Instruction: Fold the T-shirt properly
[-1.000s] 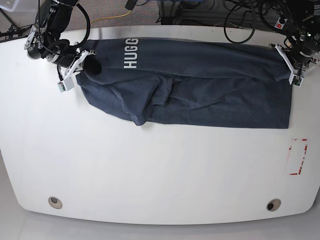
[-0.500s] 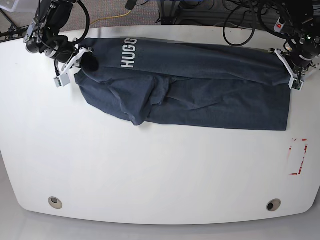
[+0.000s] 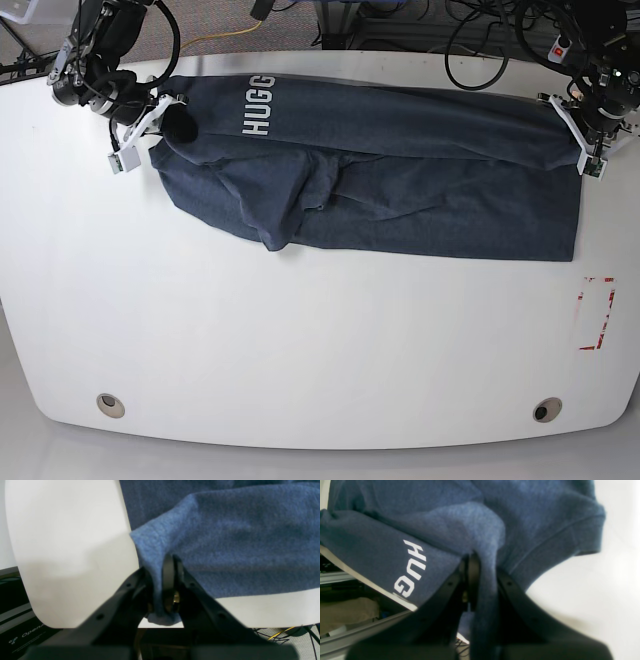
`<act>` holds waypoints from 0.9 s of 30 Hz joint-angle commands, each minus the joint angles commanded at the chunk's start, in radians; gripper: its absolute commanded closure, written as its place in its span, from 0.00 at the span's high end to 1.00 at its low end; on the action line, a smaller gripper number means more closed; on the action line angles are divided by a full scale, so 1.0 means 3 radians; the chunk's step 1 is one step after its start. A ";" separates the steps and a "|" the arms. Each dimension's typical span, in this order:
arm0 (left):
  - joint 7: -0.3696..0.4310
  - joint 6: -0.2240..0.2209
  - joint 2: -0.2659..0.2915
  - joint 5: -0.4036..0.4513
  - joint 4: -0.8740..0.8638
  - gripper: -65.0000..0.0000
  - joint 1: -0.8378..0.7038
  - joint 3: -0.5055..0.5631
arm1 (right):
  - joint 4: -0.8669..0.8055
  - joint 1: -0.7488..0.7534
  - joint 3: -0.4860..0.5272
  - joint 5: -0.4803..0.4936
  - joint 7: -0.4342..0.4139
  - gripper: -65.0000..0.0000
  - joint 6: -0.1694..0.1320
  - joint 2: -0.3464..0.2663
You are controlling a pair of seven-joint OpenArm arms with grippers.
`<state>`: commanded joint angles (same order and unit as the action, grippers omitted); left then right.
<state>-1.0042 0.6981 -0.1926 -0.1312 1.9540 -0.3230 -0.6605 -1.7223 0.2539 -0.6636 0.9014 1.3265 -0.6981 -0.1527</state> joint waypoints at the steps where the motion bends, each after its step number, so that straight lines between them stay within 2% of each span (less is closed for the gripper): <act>1: 0.0005 0.0000 0.0000 -0.0005 0.0000 0.00 0.0010 0.0005 | -0.0026 0.0015 -0.0015 -0.0005 -0.0026 0.00 0.0000 -0.0005; 3: 0.0005 0.0000 0.0000 0.0005 0.0000 0.00 0.0087 0.0092 | -0.0107 0.0046 -0.0051 -0.0056 -0.0102 0.00 0.0000 -0.0005; 6: 0.0005 0.0000 0.0000 0.0010 0.0000 0.00 0.0199 0.0184 | -0.0322 0.0056 -0.0046 -0.0332 -0.0225 0.00 0.0000 -0.0010; 11: 0.0010 0.0000 0.0005 0.0010 0.0000 0.00 0.0471 0.0532 | -0.0726 -0.0102 0.0010 -0.1258 -0.0373 0.00 0.0000 0.0010; 13: 0.0010 0.0000 0.0005 0.0005 0.0005 0.00 0.0568 0.0685 | -0.0783 -0.0194 0.0133 -0.1662 -0.0419 0.00 0.0033 0.0010; 17: 0.0015 0.0000 0.0005 0.0000 0.0005 0.00 0.0818 0.0895 | -0.0783 -0.0414 0.0358 -0.2250 -0.0650 0.00 0.0054 0.0015; 20: 0.0015 0.0000 0.0020 -0.0005 0.0005 0.00 0.0972 0.0962 | -0.0783 -0.0568 0.0491 -0.2486 -0.0696 0.00 0.0054 0.0015; 23: 0.0010 -0.0110 0.0153 0.0005 0.0000 0.00 0.1197 0.0951 | -0.0783 -0.0844 0.0557 -0.2675 -0.0696 0.00 0.0054 -0.0005; 27: -0.0005 -0.0248 0.0220 0.0005 0.0000 0.00 0.1468 0.0951 | -0.0783 -0.1238 0.0604 -0.2920 -0.0690 0.00 0.0038 -0.0010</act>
<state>-1.0058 0.6237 -0.1266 -0.1297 1.9540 0.1174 -0.3751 -1.9571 -0.1174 -0.4826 0.0253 1.1193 -0.6866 -0.1557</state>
